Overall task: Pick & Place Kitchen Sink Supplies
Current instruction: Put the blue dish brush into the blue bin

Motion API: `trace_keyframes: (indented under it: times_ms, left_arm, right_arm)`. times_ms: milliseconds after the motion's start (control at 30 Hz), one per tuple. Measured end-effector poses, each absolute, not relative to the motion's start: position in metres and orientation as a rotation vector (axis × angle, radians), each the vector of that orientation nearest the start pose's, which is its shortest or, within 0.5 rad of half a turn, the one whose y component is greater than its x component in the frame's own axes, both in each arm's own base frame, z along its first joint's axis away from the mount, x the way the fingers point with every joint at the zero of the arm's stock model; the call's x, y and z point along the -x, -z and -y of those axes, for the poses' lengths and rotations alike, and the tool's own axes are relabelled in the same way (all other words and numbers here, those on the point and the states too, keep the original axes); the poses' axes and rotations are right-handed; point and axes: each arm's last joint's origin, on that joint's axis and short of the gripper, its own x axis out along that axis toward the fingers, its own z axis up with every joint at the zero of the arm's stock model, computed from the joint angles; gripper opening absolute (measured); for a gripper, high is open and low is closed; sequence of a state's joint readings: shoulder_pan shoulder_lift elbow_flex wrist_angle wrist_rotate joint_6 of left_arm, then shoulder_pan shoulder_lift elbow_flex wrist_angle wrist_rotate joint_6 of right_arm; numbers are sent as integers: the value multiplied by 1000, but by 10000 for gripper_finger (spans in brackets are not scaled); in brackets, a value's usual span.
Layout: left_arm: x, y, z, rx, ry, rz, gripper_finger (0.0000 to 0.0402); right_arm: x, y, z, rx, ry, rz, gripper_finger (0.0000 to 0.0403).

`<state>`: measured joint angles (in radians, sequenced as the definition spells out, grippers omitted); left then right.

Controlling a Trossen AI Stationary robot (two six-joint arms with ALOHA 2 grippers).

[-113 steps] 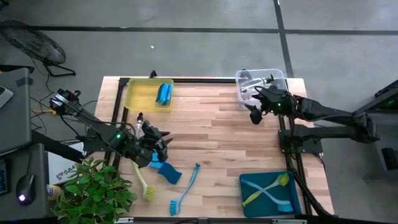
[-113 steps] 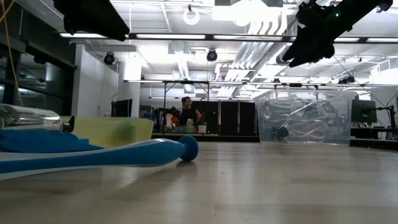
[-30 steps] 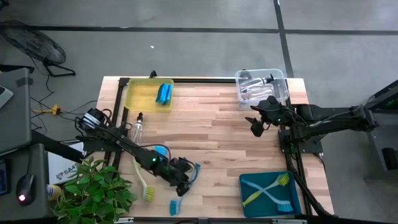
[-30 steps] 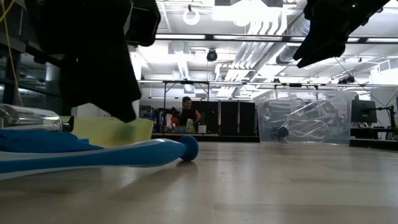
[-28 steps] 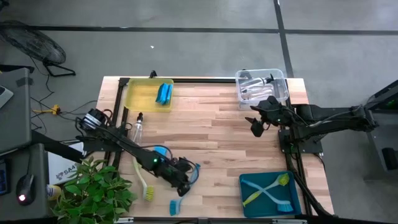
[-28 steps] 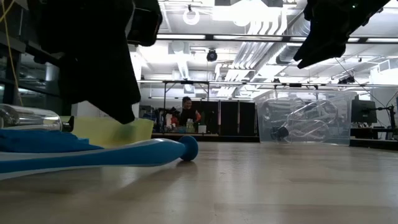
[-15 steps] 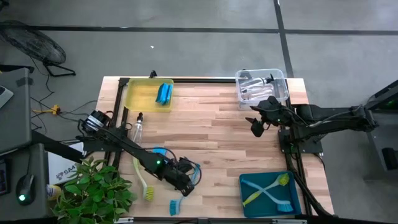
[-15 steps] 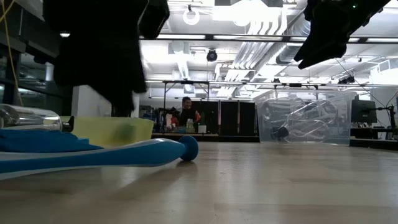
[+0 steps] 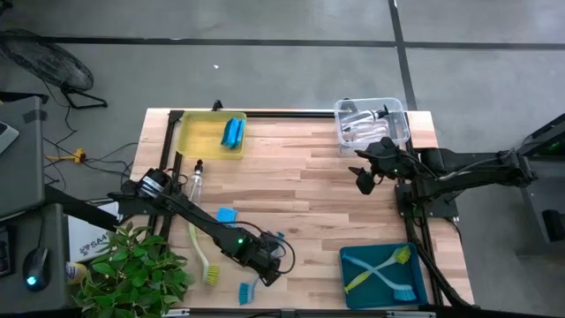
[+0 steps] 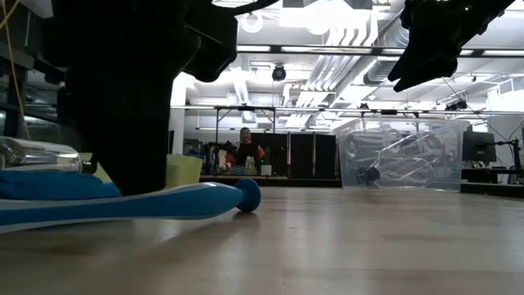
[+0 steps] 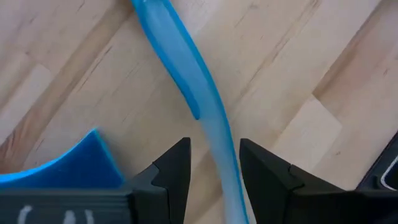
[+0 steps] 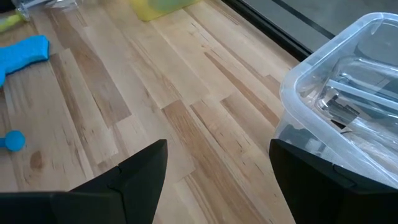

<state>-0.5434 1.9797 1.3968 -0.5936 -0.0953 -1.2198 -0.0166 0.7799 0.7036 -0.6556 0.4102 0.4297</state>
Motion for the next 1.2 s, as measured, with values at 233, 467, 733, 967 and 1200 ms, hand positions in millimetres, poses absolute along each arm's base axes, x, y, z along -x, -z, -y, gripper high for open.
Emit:
trace_keyframes:
  times_ms: [233,467,733,967,1200]
  left_arm:
    - [-342,-171,204,710,-330,-1192,133]
    - [-338,-170,207,719,-311,-1255,133]
    - [-339,-165,208,726,-305,-1277,133]
    - [-342,-153,211,741,-271,-1324,134]
    - [-342,-152,208,747,-292,-1335,117]
  right_arm:
    - [-150,-266,14,-268,561,-630,275]
    - [-150,-266,14,-272,565,-639,275]
    - [-149,-266,14,-272,565,-640,275]
    - [-150,-244,14,-275,569,-657,275]
    - [-150,-204,13,-311,532,-672,275]
